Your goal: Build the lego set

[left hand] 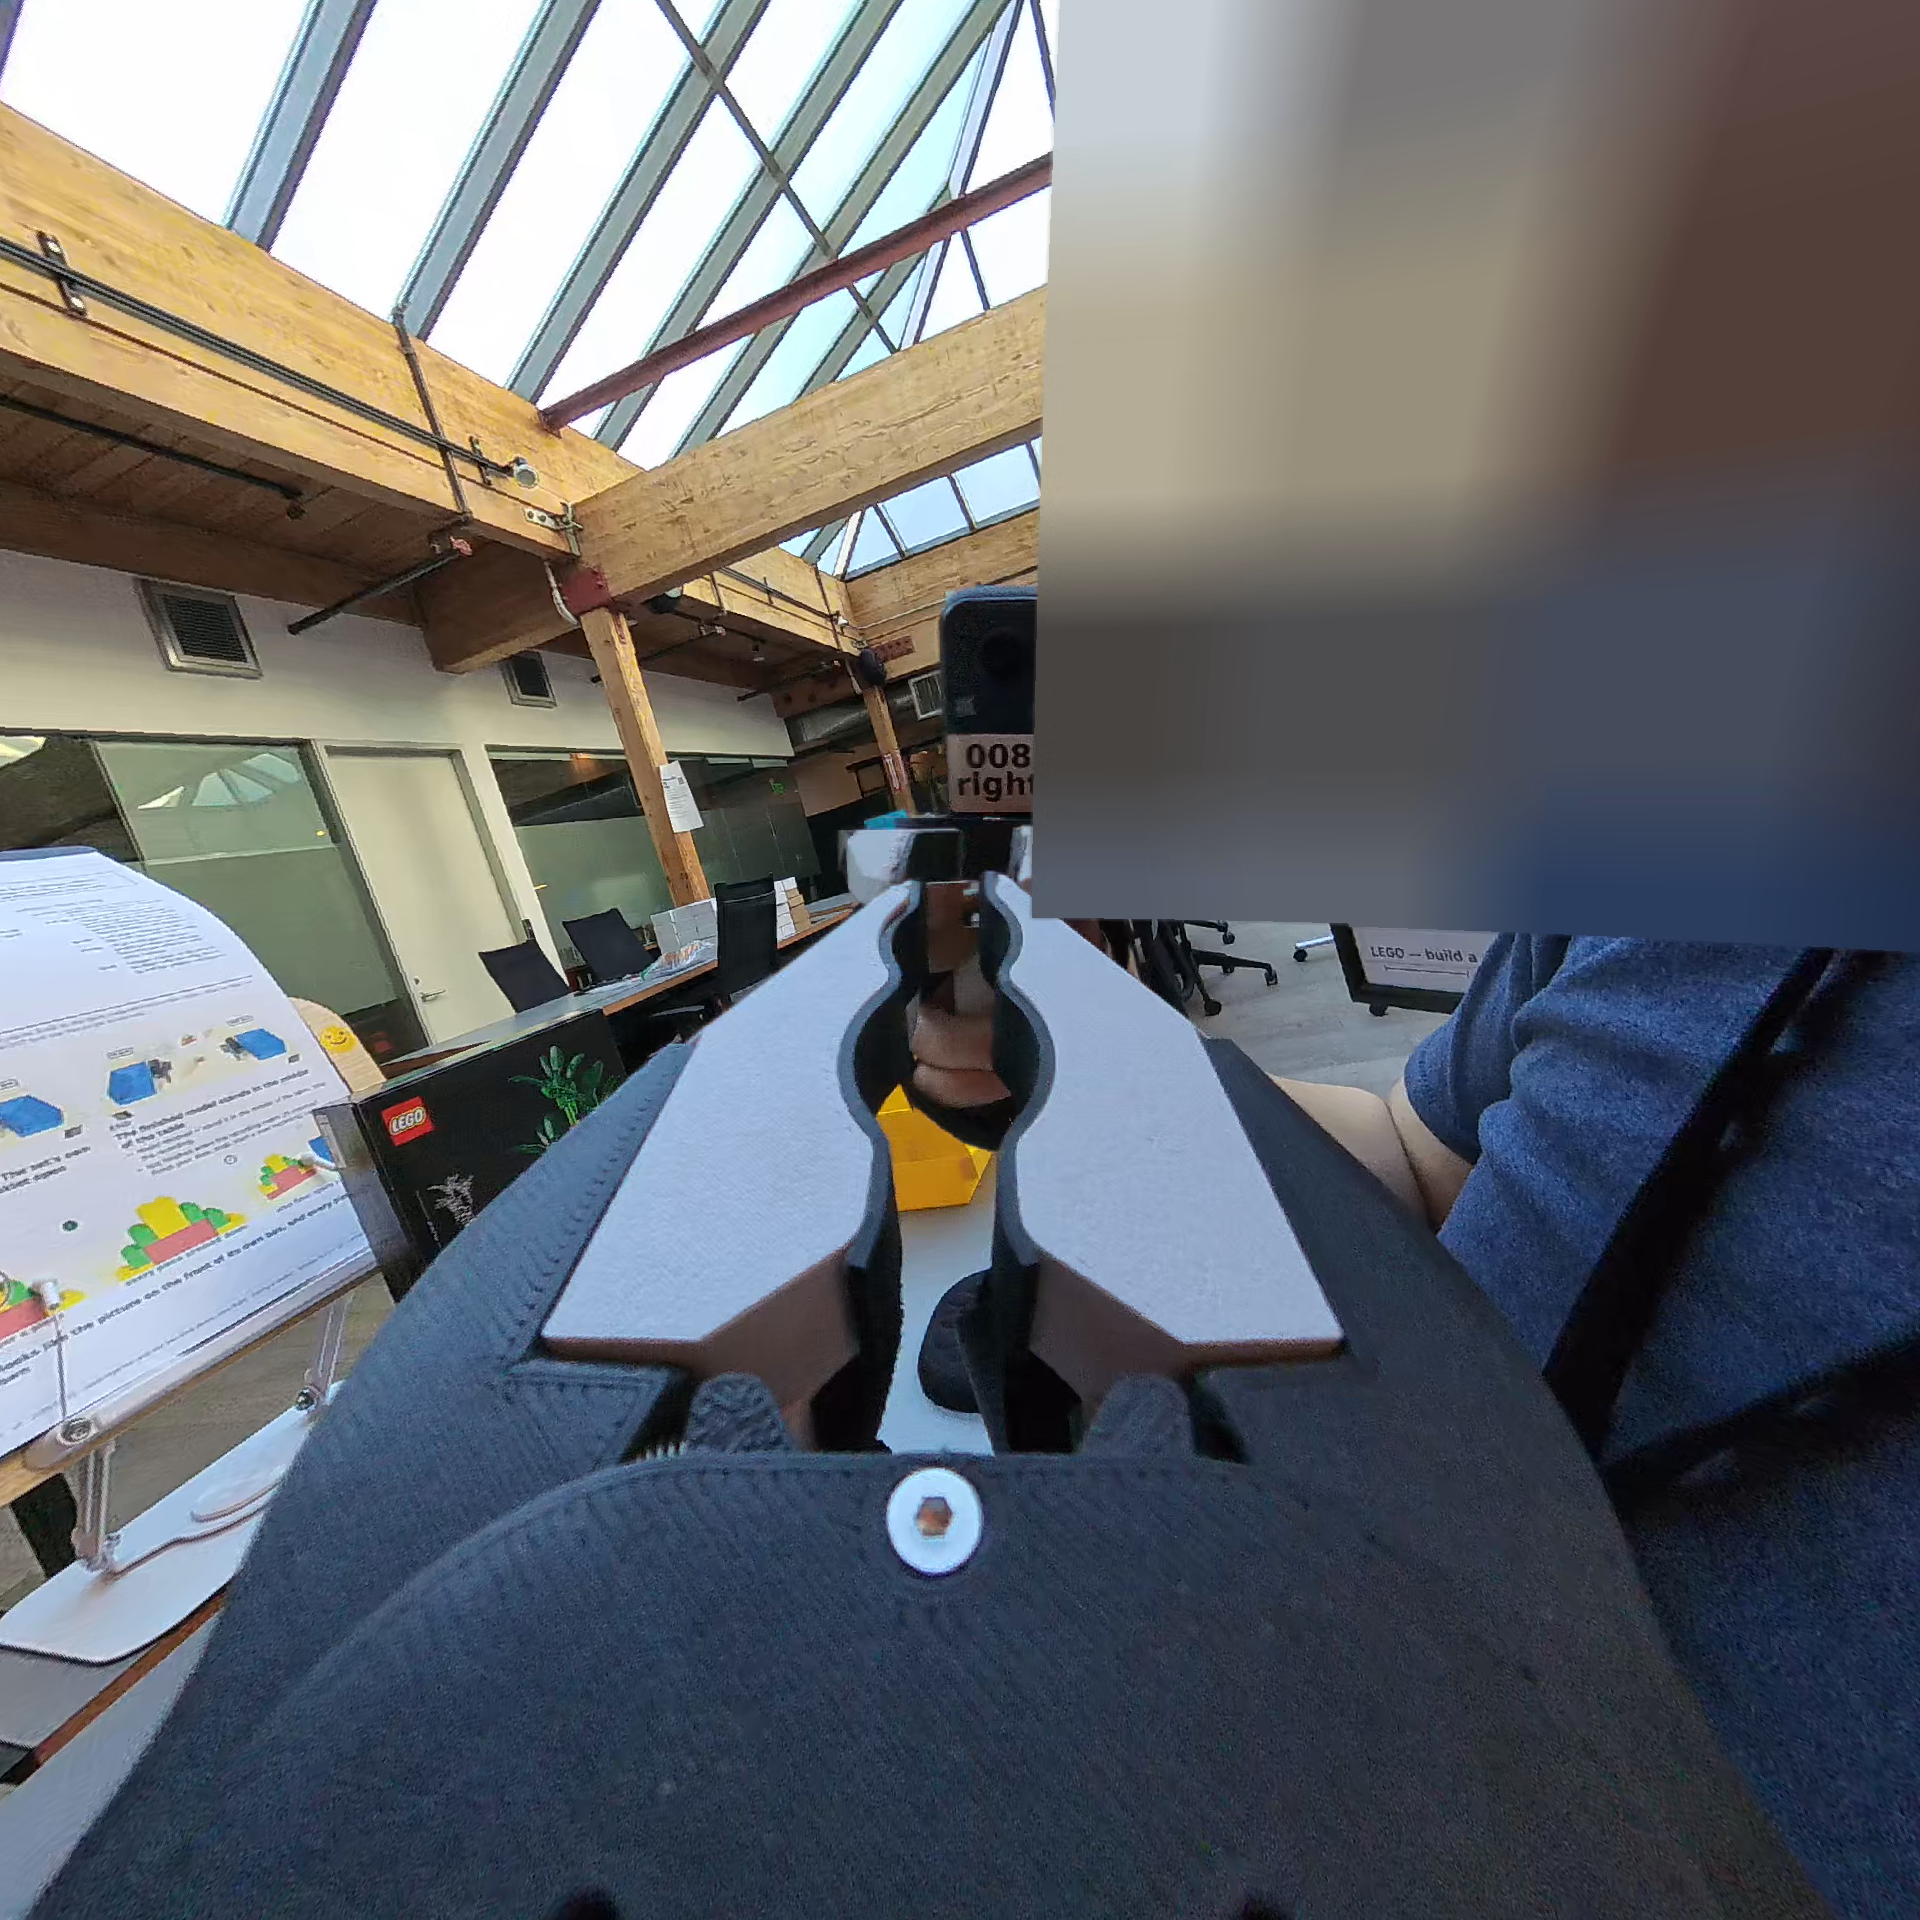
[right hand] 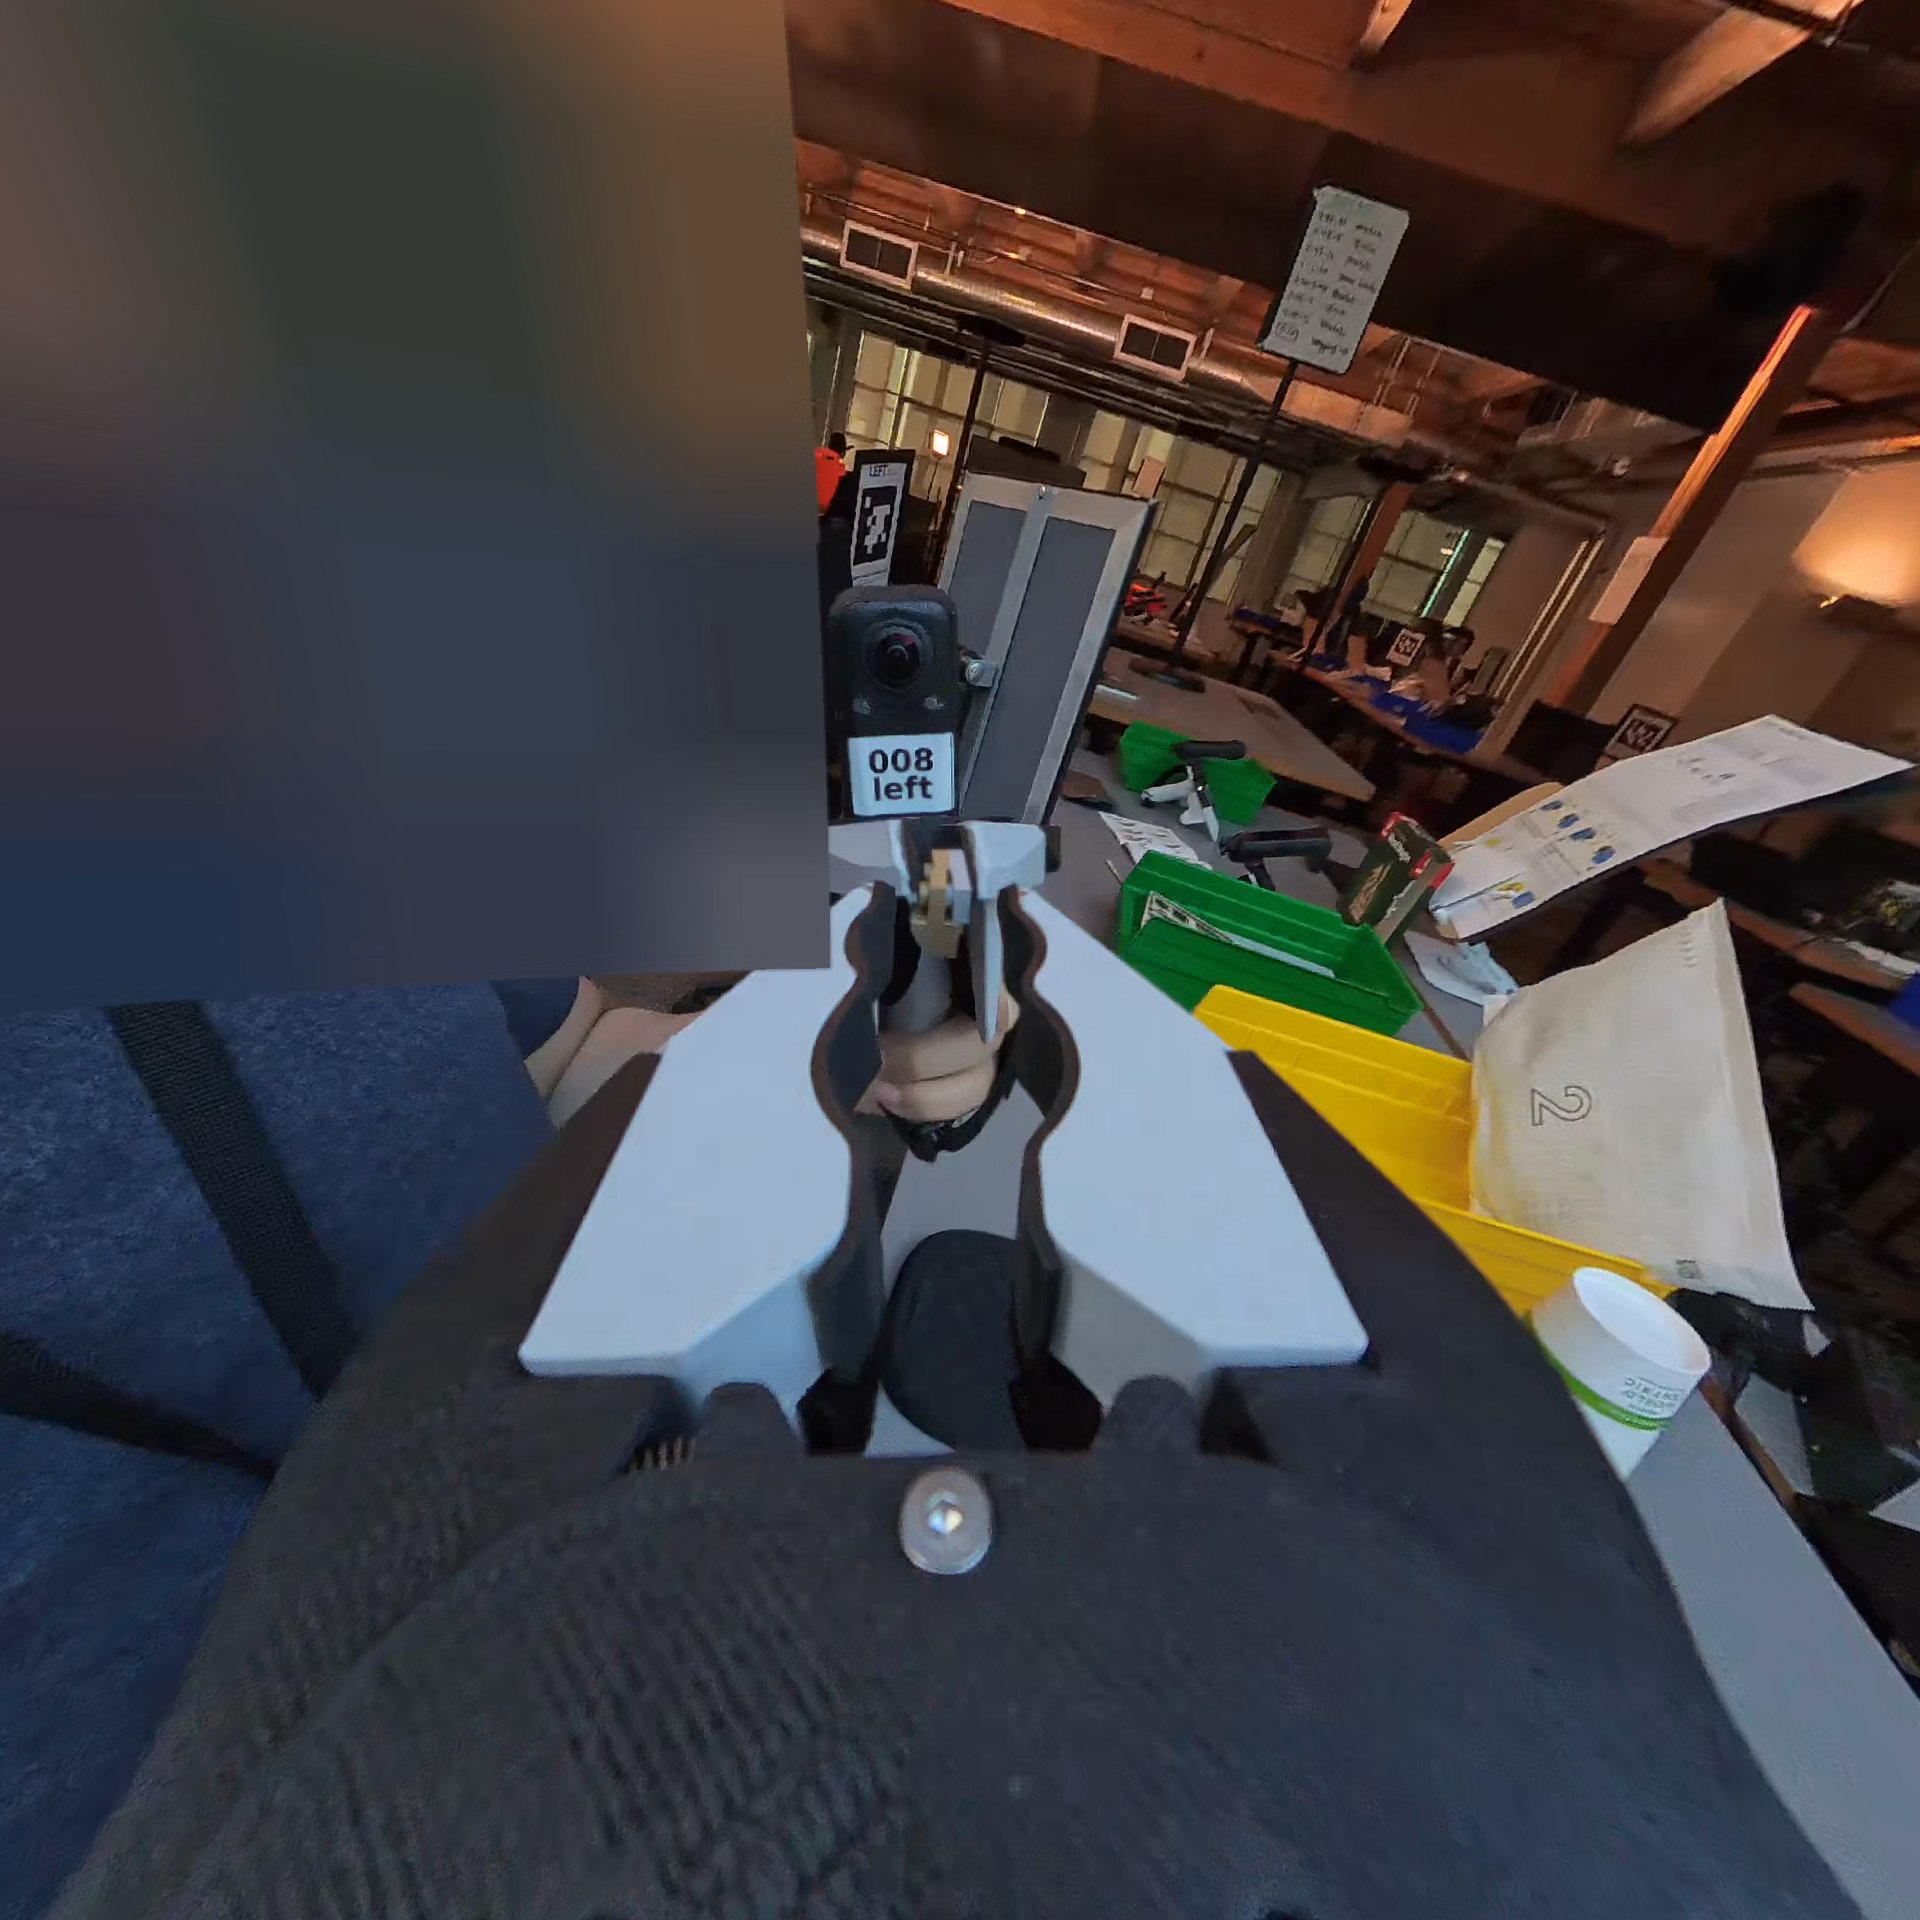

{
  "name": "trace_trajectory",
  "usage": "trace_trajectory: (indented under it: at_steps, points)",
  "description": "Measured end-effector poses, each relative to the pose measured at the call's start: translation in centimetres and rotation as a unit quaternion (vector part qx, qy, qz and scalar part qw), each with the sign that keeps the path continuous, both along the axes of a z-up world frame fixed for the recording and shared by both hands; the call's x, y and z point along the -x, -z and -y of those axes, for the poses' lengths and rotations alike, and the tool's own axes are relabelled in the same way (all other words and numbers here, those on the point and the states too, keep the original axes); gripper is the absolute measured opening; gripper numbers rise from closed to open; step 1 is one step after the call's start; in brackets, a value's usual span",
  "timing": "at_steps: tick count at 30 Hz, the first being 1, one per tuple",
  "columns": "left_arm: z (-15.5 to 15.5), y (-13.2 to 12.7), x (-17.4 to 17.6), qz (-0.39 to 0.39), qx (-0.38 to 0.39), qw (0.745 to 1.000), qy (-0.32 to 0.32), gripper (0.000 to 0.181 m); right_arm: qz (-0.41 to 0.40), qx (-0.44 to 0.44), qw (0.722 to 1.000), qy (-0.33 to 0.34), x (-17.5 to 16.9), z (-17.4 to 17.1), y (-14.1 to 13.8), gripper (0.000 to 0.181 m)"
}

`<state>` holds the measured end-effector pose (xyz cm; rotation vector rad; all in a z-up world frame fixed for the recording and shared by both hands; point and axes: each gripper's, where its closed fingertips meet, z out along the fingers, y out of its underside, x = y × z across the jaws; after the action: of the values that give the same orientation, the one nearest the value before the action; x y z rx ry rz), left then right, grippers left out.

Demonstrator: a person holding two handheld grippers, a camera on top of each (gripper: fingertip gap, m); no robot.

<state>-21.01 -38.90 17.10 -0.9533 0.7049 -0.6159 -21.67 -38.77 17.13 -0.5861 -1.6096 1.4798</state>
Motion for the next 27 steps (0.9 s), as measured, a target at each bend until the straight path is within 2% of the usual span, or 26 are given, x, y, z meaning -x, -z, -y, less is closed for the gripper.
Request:
trace_trajectory:
  at_steps: [3,9,17,24,27]
  points:
    - [0.03,0.02,-0.16,-0.004,-0.002,1.0,0.001,0.007,0.011,0.003,1.0,-0.019,0.0,0.23,0.39,0.009]
    - [0.15,0.03,-0.34,-0.006,-0.001,1.0,0.01,0.007,0.006,-0.004,1.0,-0.019,-0.15,0.29,0.35,0.01]
    - [0.75,-0.18,-0.95,-0.013,-0.006,1.0,0.026,0.007,0.024,0.027,0.997,-0.064,-0.76,0.79,0.06,0.009]
    - [0.3,-0.06,-0.71,-0.011,0.002,1.0,0.02,0.007,0.046,0.052,0.996,-0.055,-0.39,0.28,0.14,0.009]
    - [0.15,0.06,-0.65,-0.01,0.006,1.0,0.019,0.007,0.043,0.037,0.997,-0.045,-0.32,0.14,0.29,0.008]
